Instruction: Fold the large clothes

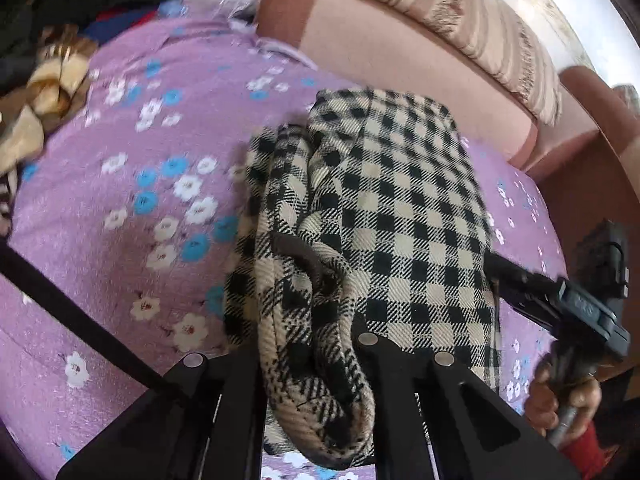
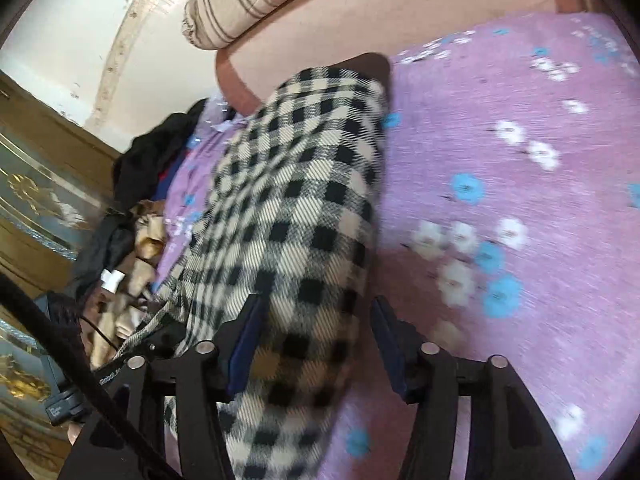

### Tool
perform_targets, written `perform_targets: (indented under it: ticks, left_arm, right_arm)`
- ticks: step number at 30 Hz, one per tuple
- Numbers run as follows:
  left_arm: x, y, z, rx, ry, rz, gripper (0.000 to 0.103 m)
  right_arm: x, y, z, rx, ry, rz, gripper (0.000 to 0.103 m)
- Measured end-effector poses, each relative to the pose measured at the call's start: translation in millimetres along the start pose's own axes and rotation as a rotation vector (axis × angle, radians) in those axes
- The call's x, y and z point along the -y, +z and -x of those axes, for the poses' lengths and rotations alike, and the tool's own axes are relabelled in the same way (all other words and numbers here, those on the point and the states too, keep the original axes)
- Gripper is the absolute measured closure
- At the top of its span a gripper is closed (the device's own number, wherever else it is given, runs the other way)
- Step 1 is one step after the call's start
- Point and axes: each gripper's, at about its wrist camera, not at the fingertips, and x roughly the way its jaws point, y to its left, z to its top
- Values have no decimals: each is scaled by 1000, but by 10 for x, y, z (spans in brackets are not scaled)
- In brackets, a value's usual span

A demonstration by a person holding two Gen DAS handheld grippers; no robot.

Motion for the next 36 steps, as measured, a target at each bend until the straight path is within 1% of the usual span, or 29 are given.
perform_targets:
  ticks: [1,2,3,4,6,7,8,9,10,11,14,16,17,19,20,21,22,23,24,25,26,27,28,29,31,32,34,36]
  left_arm:
    - [-5,-12,-45,-16,5,4,94]
    - [-6,-30,-101,-28,19,-1,94]
    - [8,-46,-148,-35,38,-10,94]
    - [33,-59,-177,-37,56,-21,94]
    - [84,-83,-186,-31,76,-35,94]
    - [117,-85,-190,-27,81,-38,94]
    - [157,-91,-196,-19,76,-41,94]
    - [198,-101,-193,-11,63,-42,94]
    - [260,-116,-189,-3,38,-42,94]
    - [314,-127,-194,-2,14,-42,95]
    - [629,-203,-194,-10,-78,-82,95]
    - [796,-262,-217,-13,-88,-118,94]
    - [852,-291,-250,-20,-74,-134,94]
    - [923,-351,-345,-35,-21,-163,94]
    - [910,-382,-370,-41,-20,-160,94]
    - [894,-402,-358,-43,-27,-150,94]
    - [888,-414,-344,-42,-32,-144,94]
    - [883,-437,-321,-42,-32,-138,94]
    - [862,-469,-298,-47,-34,-127,94]
    - [842,-502,-293,-55,-39,-115,94]
    - [828,-531,-288,-63,-40,-107,94]
    - [835,-544,-297,-70,-43,-104,94]
    - [834,-562,-294,-74,-40,-105,94]
    - [830,-570,-287,-73,-37,-107,94]
    - [825,-575,-268,-65,-37,-109,93]
    - [812,-565,-266,-62,-40,-104,92]
    - [791,-564,-213,-46,-49,-98,85]
    - [790,-562,-99,-20,-35,-116,81]
  right_arm:
    - [-26,19,-104,-4,18,-8,36]
    - [-29,56,-221,-16,43,-21,27]
    - [-29,82,-330,-29,50,-31,20]
    - [-26,118,-481,-42,41,-39,19]
    - [9,147,-651,-49,17,-69,20]
    - [11,157,-671,-40,20,-91,29]
    - [26,182,-668,-39,23,-119,49]
    - [41,209,-643,-49,45,-136,58]
    - [49,232,-594,-49,67,-139,68]
    - [41,269,-491,-43,87,-127,72]
    - [-25,356,-93,2,83,-44,73]
    - [-33,392,156,40,26,12,73]
    - [-34,410,242,50,-37,53,70]
    - [24,400,232,5,-161,103,61]
    - [62,386,204,-21,-202,109,58]
    - [100,353,184,-44,-249,111,57]
    - [124,307,226,-41,-272,105,57]
    - [119,281,304,-11,-277,101,57]
    - [74,243,434,40,-299,109,57]
    - [-17,190,587,102,-340,137,57]
    - [-109,153,695,146,-366,168,57]
    - [-200,113,784,173,-377,198,57]
    - [-278,75,845,180,-368,216,58]
    - [-350,26,862,166,-334,225,63]
    - [-421,-73,756,106,-293,240,69]
    - [-414,-146,676,77,-309,257,69]
    - [-349,-288,456,32,-395,284,69]
    - [-385,-387,316,10,-476,317,69]
